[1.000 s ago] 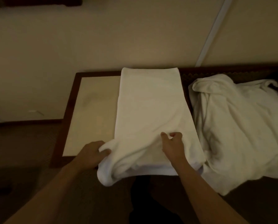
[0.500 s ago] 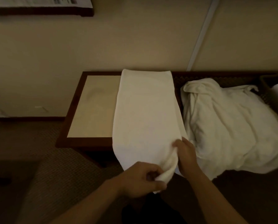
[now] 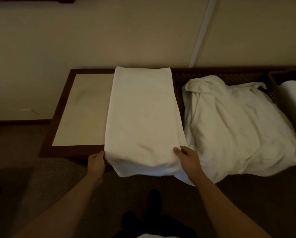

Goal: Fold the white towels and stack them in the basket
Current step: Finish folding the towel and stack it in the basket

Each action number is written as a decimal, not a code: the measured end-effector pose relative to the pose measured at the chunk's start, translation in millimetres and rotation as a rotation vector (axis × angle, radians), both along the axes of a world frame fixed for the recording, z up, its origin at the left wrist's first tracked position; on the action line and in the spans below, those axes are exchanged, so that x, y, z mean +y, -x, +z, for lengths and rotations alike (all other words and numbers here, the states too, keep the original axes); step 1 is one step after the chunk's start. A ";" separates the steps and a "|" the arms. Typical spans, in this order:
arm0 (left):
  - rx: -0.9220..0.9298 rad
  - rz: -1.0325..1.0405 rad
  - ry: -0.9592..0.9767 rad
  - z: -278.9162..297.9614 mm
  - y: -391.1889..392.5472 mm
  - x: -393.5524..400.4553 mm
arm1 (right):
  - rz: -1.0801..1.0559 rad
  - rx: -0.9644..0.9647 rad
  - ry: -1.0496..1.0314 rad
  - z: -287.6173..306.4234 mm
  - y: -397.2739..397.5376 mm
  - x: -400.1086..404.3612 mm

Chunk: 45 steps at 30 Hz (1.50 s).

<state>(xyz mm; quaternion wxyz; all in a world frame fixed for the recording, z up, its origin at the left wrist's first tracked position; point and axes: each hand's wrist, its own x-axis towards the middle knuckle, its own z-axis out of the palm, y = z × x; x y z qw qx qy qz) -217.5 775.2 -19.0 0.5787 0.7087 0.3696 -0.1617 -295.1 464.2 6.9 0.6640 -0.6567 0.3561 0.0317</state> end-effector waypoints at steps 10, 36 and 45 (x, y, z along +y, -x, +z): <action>0.011 -0.183 0.417 22.8 -10.6 -0.9 | 0.131 -0.002 0.094 -5.2 -10.2 -18.0; -0.136 -0.606 -0.505 13.0 -37.5 13.8 | 0.050 0.076 0.406 -29.7 -0.7 -19.2; -0.162 -0.651 -0.578 13.8 -40.2 14.4 | 0.062 0.174 0.555 -31.9 -3.3 -18.5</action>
